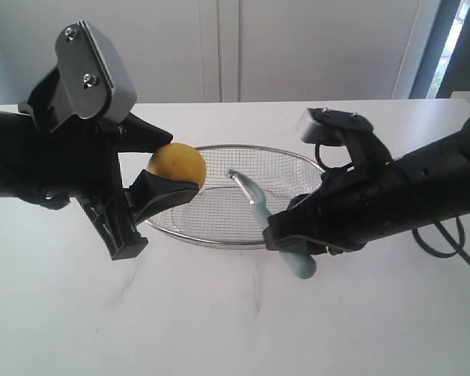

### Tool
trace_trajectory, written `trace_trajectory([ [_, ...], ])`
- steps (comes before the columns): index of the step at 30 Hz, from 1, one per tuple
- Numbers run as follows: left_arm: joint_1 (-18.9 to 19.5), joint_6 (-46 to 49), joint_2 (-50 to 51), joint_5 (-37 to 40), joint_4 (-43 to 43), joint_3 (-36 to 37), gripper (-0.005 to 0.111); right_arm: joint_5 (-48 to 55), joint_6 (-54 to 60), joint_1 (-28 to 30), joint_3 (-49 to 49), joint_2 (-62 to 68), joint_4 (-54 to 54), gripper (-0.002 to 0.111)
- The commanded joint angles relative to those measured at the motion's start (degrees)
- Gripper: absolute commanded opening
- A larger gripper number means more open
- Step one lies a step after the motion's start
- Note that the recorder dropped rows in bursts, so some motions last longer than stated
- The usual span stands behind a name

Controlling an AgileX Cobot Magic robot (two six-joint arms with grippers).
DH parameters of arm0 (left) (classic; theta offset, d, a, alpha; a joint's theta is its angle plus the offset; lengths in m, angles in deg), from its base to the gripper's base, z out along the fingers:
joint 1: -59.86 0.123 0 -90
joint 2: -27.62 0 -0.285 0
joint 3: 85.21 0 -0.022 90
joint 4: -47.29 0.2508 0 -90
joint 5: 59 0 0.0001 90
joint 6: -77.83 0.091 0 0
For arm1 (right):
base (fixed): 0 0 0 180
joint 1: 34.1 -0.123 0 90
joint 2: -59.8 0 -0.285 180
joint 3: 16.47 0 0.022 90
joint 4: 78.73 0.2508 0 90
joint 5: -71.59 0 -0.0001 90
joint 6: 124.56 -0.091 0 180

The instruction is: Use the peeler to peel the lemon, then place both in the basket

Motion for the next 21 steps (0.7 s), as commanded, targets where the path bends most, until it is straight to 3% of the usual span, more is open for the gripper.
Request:
trace_trajectory([
  [1,-0.02,0.15,-0.40,0.64,-1.57,0.08,0.000,6.09,9.28,0.02,0.53,1.44,10.44,0.000],
  [21,-0.02,0.15,-0.40,0.54,-1.57,0.08,0.000,15.51,13.28,0.02,1.73,3.95,19.54,0.000],
])
